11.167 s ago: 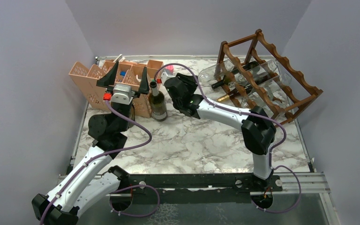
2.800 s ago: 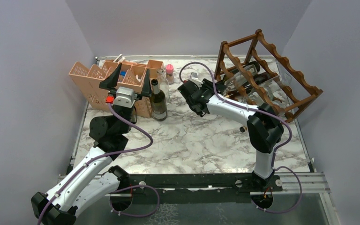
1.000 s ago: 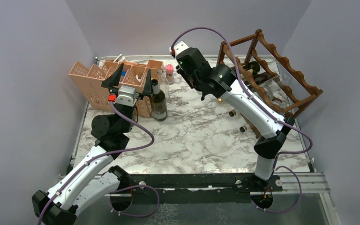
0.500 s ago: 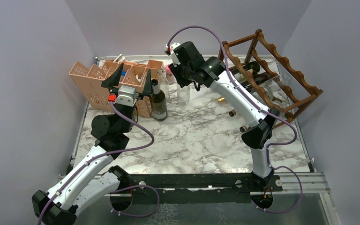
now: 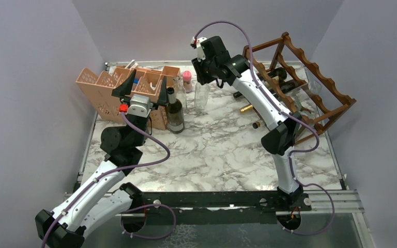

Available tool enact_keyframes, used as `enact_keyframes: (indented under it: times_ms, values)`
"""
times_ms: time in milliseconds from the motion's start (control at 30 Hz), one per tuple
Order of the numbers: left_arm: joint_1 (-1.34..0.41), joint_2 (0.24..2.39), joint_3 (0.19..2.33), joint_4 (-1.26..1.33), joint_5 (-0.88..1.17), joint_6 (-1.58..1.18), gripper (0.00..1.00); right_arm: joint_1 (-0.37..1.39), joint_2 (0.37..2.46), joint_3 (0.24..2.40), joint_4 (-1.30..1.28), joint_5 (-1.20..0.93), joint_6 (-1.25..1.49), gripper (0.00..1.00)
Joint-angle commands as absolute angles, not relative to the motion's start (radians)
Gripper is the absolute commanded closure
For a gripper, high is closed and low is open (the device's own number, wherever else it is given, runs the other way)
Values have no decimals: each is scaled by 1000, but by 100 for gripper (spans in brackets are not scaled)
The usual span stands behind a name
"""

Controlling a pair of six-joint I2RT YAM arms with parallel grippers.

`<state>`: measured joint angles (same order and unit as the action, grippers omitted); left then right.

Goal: Take the wine bottle off the wine rack

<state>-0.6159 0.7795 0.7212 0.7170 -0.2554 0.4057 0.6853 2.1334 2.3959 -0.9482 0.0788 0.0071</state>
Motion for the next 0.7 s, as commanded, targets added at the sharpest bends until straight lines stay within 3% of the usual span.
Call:
enact_keyframes:
  times_ms: [0, 367, 467, 667]
  values:
    - [-620, 768, 701, 749, -264, 413, 6, 685, 2164, 2452, -835, 30, 24, 99]
    - [-620, 768, 701, 749, -263, 416, 6, 685, 2236, 2503, -838, 37, 25, 98]
    - [-620, 769, 700, 749, -258, 413, 6, 685, 2235, 2501, -837, 17, 28, 69]
    - [-620, 772, 700, 749, -257, 410, 6, 685, 2238, 2532, -848, 19, 24, 52]
